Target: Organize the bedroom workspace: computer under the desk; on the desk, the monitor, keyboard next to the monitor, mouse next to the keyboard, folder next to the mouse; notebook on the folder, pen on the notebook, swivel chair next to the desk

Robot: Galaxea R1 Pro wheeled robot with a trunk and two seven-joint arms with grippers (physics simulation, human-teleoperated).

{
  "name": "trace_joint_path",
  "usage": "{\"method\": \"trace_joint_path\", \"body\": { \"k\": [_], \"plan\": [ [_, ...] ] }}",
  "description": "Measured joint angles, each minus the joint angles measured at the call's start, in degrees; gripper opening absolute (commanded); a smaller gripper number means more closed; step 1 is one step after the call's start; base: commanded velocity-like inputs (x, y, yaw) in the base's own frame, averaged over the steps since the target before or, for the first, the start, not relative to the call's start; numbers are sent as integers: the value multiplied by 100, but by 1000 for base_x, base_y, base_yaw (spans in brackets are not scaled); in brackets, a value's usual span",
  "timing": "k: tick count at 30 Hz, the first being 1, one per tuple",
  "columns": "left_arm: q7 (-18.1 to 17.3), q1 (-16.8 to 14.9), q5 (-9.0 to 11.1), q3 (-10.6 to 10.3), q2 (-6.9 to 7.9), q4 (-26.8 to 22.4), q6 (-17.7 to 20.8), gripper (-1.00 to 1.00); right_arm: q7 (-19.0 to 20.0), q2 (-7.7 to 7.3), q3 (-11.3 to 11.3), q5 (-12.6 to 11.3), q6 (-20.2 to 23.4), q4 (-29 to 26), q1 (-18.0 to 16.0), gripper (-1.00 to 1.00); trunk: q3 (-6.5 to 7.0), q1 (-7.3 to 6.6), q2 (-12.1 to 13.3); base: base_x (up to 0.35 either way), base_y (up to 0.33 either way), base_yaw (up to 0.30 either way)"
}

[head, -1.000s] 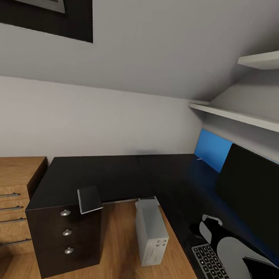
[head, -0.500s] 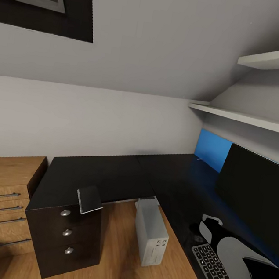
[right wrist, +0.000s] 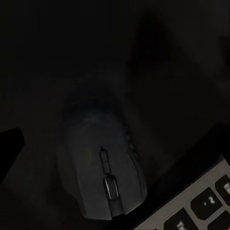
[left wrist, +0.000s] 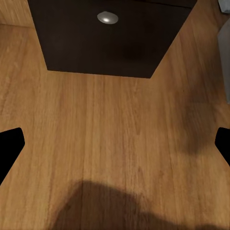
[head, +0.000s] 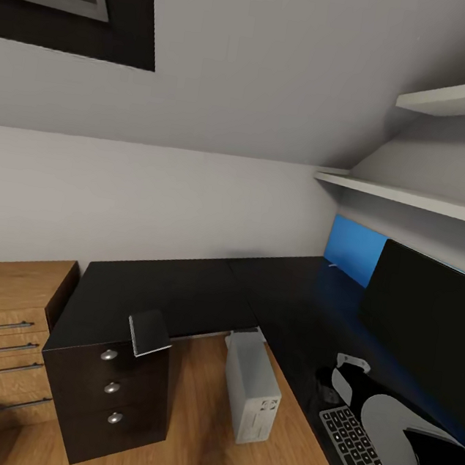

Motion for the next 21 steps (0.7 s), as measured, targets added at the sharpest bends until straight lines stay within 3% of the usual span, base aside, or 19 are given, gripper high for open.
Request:
{"method": "trace_joint_path", "body": {
  "k": [21],
  "plan": [
    [-6, 2, 0, 0, 7, -3, -1, 100, -32, 326, -19, -5, -542, 7, -1, 100, -30, 0, 0, 0, 0, 238]
  ]
}}
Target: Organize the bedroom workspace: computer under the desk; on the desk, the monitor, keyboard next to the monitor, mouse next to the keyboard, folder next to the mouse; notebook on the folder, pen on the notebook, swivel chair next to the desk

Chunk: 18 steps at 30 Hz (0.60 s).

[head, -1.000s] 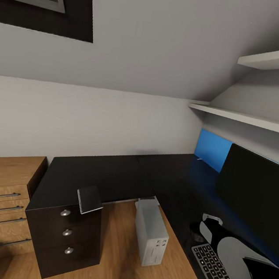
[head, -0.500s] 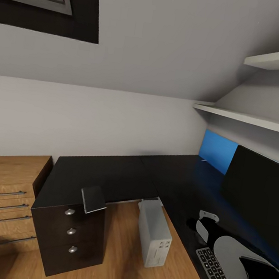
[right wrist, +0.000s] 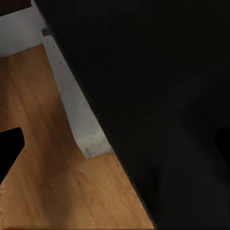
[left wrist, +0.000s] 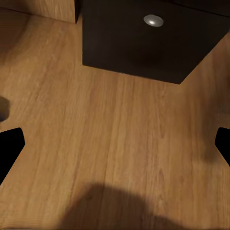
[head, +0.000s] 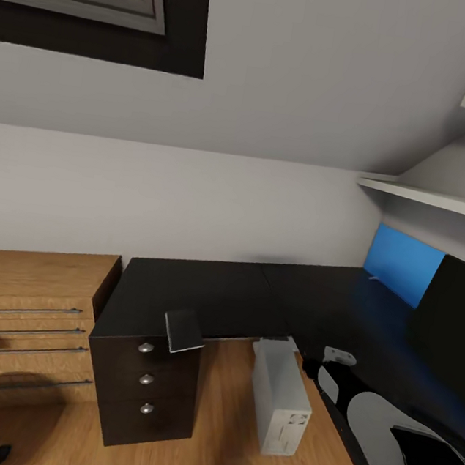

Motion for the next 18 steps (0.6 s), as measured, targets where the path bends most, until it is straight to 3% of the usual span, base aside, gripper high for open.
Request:
{"method": "trace_joint_path", "body": {
  "k": [10, 18],
  "plan": [
    [-8, 1, 0, 8, 16, 7, 7, 100, -4, 319, 3, 59, -310, 71, 0, 100, -27, 0, 0, 0, 0, 271],
    [-10, -1, 0, 9, 19, 9, 8, 100, -4, 442, 4, 344, -888, 349, 8, 100, -50, 0, 0, -10, 0, 271]
  ]
}}
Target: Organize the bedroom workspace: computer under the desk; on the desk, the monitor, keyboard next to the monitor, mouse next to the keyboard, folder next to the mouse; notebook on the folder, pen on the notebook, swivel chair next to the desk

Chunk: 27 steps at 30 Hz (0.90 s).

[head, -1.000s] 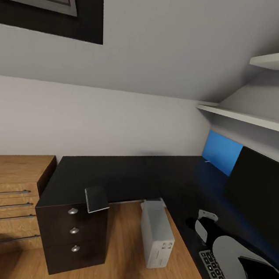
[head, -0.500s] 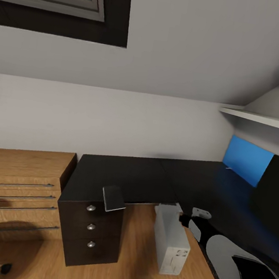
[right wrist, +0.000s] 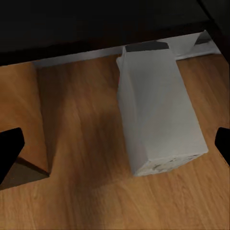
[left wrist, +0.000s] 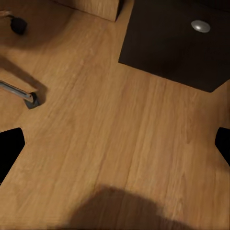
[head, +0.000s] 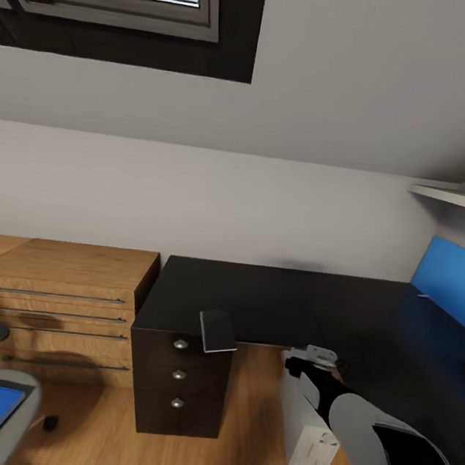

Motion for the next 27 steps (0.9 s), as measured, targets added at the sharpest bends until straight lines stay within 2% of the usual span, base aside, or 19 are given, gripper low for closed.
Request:
{"method": "trace_joint_path", "body": {
  "k": [6, 15, 27],
  "plan": [
    [0, 0, 0, 2, 0, 1, 1, 100, 17, 13, -1, 85, -332, 123, 7, 100, -14, 2, 0, -175, 0, 233],
    [0, -3, 0, 0, 0, 4, 0, 100, 27, -23, -5, 118, -602, 177, 206, 100, -18, 1, 0, -249, 0, 59],
    [7, 0, 0, 6, 8, 3, 1, 100, 45, 23, 6, 222, -1512, 191, 1159, 100, -19, 0, 0, -44, 0, 5]
  ]
}}
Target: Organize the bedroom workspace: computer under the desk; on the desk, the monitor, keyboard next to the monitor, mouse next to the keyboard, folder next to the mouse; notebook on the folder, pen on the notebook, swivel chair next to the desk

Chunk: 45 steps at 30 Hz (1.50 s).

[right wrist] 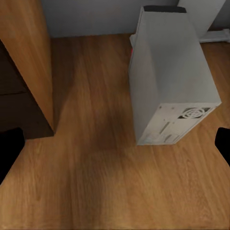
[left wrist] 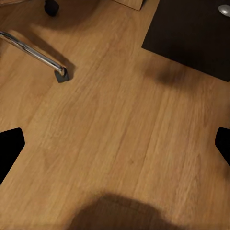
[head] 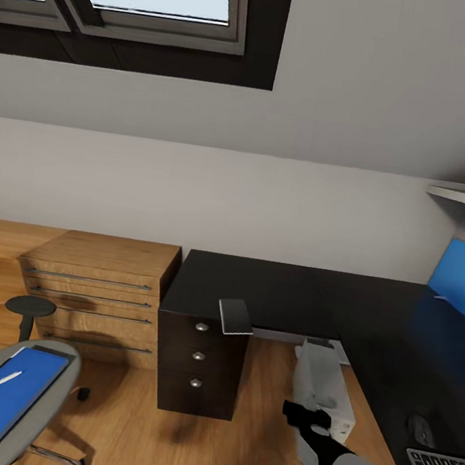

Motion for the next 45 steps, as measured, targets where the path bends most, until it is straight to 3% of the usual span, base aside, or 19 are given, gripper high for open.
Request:
{"method": "trace_joint_path", "body": {
  "k": [13, 16, 23, 38, 45],
  "plan": [
    [-12, -1, -14, -6, -2, 0, -1, 100, 68, 54, -2, 29, -174, 1, 375, 100, 0, 0, 0, -2, 0, 0],
    [-14, -2, -14, -3, -6, 3, 0, 100, 70, 40, -6, 16, -245, -2, 703, 100, 0, 0, 0, 0, 0, 0],
    [-16, 0, -9, -5, -8, 33, 1, 100, 69, 38, -7, 11, -558, 1, 940, 100, 0, 0, 0, 0, 0, 0],
    [1, -1, 2, -23, -37, 244, 21, 100, 67, 226, -10, 10, -922, 3, 1073, 100, -51, 0, 0, 0, 0, 91],
    [20, -1, 16, -15, -40, 260, 24, 100, 66, 244, -13, 10, -978, 3, 1080, 100, -93, 0, 0, 0, 0, 123]
  ]
}}
